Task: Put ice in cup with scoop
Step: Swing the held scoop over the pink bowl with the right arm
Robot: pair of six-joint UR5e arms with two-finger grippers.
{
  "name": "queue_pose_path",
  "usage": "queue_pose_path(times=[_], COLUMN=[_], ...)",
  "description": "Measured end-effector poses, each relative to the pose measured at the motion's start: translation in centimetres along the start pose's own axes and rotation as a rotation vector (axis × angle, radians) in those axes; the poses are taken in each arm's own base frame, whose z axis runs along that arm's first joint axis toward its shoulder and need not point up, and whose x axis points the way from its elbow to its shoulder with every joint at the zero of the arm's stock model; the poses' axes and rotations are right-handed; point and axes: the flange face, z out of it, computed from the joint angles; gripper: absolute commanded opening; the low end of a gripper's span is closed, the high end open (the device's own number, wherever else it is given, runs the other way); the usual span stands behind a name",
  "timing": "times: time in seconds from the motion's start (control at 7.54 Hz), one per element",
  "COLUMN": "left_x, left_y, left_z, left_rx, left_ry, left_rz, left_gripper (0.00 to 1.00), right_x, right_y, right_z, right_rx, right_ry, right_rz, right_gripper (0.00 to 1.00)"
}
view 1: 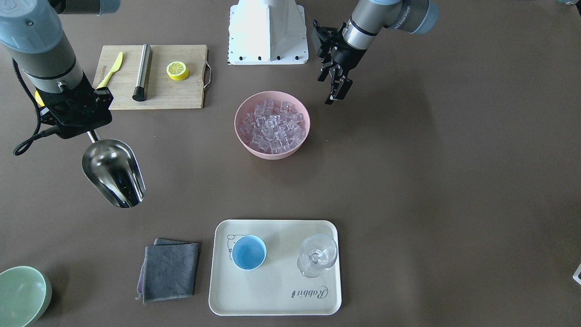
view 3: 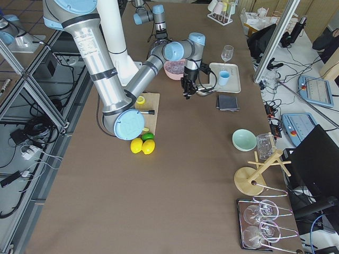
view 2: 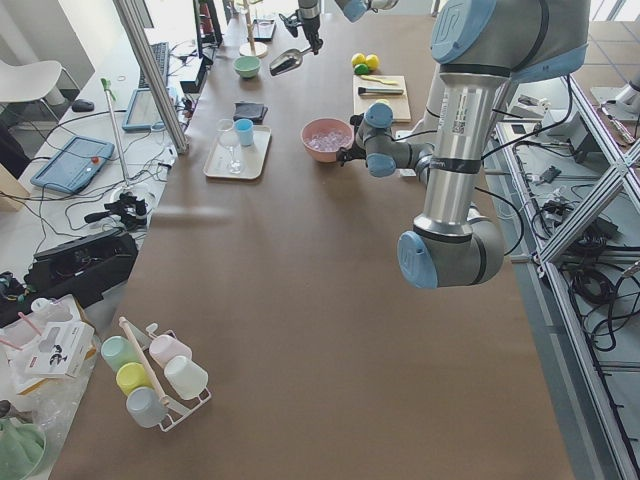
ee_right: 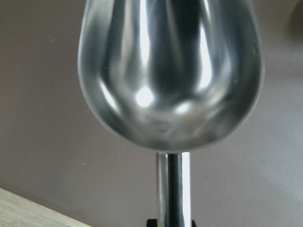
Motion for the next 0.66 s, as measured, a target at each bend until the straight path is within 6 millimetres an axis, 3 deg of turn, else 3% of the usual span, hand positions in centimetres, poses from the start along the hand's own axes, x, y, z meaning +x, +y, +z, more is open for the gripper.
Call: queue_pose_path(times=[0.27, 0.66], left_x=[-4.5, -6.8], left_y=[0.3, -0.1], left_z=[0.9, 3.1], left_rx=[-0.016, -0.013], left_ry=[0.027, 0.086], left_rz=[-0.042, -0.061], left_gripper=[0.98, 0.98], right_x=[-4.1, -11.3], right_y=[-1.2, -2.7], right_z=[-3.1, -7.4], right_rx=[-0.057, -0.163], right_ry=[0.013, 0.028], right_rz=[-0.134, -0.243], right_gripper=[0.00, 0.00])
